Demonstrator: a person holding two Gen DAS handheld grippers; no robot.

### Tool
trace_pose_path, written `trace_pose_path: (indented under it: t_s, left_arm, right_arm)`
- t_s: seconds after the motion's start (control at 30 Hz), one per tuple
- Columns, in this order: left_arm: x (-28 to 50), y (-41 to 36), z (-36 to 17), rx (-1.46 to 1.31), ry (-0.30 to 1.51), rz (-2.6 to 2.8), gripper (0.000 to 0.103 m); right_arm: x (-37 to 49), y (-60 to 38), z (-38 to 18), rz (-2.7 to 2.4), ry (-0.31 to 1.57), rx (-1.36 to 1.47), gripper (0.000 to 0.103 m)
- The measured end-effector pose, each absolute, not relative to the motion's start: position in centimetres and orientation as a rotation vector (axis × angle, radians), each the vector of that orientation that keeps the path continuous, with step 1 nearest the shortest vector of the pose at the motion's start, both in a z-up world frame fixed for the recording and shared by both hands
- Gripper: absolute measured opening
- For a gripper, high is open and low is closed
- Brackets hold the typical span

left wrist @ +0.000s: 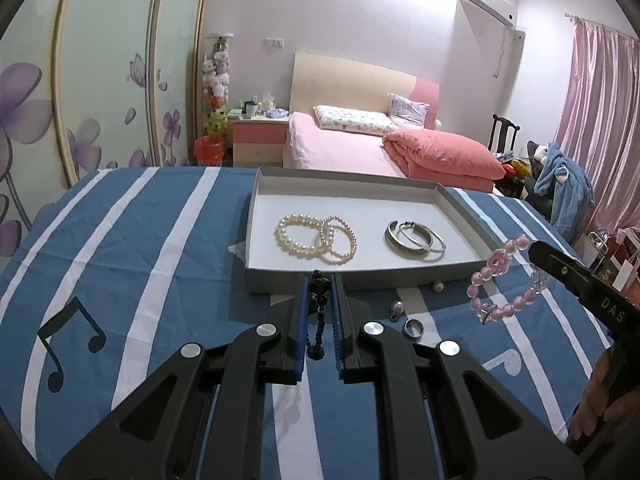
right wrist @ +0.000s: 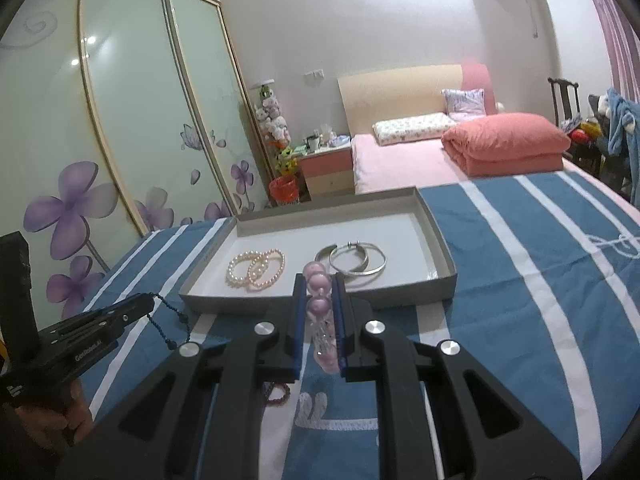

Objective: Organize jewelry
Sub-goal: 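Carry the black bead bracelet over the tray with the left tool while the right tool carries the pink bracelet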

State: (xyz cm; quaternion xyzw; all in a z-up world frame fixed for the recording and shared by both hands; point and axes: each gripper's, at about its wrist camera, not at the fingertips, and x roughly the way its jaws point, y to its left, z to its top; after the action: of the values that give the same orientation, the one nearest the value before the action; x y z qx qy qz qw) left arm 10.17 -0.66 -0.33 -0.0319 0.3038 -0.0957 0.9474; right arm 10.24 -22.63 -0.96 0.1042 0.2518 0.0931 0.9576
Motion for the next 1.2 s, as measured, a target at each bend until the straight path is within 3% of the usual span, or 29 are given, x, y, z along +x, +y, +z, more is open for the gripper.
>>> trace_pose_path:
  t_s: [0.67,1.2]
  left_arm:
    - [10.9,-3.7,2.7,-0.012,0.476,-0.174,0.012]
    - [17.4,-4.8,2.3,-0.025,0.466,-0.172,0.012]
  right_arm:
    - [9.2,-19.9,3.0,0.114,0.280,0.079,0.013]
    - [16.3,-20.5,3.3,0.081,0.284,0.112,0.013]
